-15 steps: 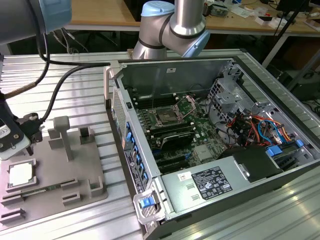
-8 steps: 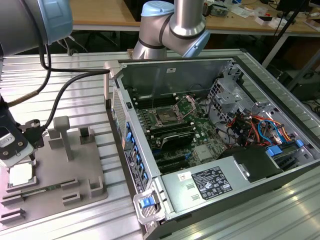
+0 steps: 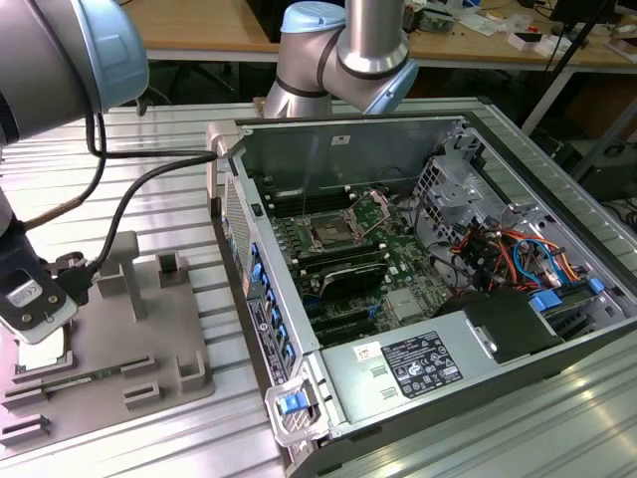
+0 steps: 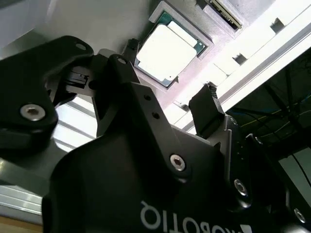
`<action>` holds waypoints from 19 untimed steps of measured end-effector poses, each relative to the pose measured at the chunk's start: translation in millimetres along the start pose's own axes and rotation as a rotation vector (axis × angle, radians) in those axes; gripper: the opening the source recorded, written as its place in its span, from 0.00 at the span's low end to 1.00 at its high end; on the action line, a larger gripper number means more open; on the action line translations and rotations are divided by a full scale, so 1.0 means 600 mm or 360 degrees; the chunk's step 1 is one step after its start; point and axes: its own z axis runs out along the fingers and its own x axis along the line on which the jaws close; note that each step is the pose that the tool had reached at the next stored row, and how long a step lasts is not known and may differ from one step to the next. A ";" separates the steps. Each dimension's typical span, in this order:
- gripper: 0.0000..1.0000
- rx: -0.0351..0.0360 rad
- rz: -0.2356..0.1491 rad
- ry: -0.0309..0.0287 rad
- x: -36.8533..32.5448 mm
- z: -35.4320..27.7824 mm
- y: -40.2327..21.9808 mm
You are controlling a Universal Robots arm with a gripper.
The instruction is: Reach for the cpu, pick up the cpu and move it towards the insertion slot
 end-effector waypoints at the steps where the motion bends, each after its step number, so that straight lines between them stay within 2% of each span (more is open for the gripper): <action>1: 0.70 0.0001 0.0000 0.00001 0.000 0.005 0.000; 2: 0.70 0.0008 0.0001 0.00021 0.000 0.009 0.001; 3: 0.70 0.0022 0.0008 0.00035 0.000 0.012 0.002; 4: 0.70 0.0026 0.0013 0.00047 0.000 0.015 0.002; 5: 0.70 0.0027 0.0016 0.00052 -0.001 0.018 0.002; 6: 0.70 0.0027 0.0026 0.00089 -0.001 0.026 0.003; 8: 0.70 0.0026 0.0040 0.00132 -0.001 0.031 0.004; 10: 0.70 0.0030 0.0056 0.00137 -0.001 0.037 0.006; 13: 0.71 0.0031 0.0059 0.00151 -0.001 0.045 0.006; 14: 0.77 0.0030 0.0059 0.00160 -0.001 0.048 0.006; 17: 0.77 0.0030 0.0061 0.00242 -0.002 0.060 0.006; 19: 0.77 0.0030 0.0061 0.00275 -0.002 0.062 0.006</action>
